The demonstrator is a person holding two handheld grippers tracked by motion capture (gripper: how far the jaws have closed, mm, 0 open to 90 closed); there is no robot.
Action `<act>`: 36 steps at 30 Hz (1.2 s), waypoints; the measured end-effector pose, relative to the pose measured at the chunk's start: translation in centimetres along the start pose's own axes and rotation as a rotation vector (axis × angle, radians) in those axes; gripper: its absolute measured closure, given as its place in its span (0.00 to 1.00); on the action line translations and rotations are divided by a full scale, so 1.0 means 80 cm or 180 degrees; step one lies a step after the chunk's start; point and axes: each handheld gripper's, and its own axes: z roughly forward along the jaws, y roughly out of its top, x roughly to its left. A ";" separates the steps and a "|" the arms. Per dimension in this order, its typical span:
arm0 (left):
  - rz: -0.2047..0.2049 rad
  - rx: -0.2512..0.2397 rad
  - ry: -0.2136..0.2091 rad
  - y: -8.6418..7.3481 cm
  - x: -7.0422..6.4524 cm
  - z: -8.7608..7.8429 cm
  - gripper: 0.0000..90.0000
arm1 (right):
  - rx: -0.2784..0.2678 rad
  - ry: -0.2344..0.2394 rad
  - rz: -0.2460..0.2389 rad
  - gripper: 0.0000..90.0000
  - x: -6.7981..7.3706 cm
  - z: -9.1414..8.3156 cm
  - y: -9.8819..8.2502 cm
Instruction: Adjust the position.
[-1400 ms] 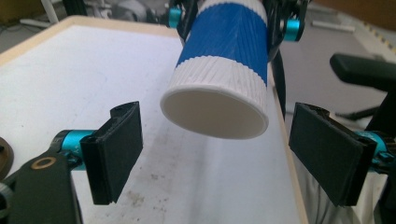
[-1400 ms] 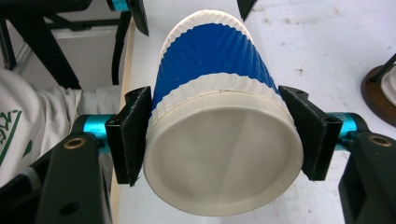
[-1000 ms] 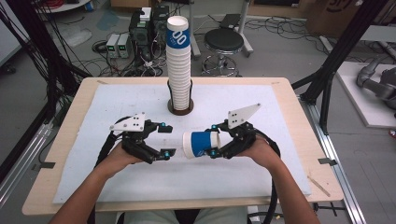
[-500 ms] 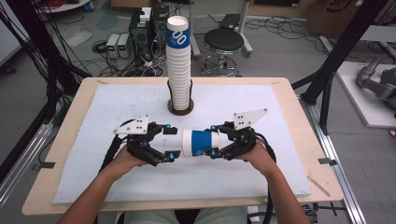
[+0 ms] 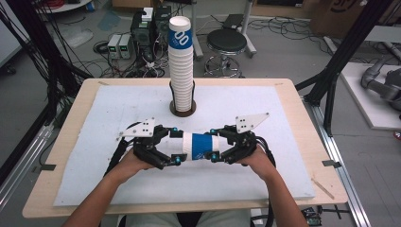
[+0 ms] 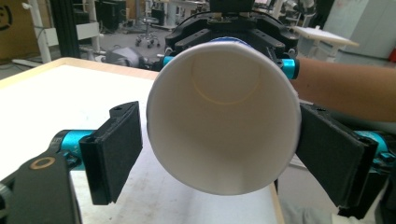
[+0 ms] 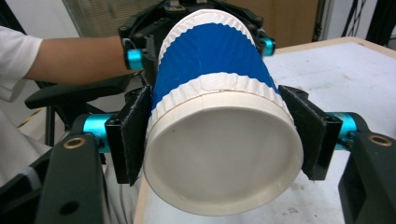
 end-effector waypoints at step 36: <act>0.0390 0.1000 0.0207 0.051 -0.002 0.004 0.32 | 0.0497 -0.0516 -0.0180 0.23 0.011 -0.008 0.026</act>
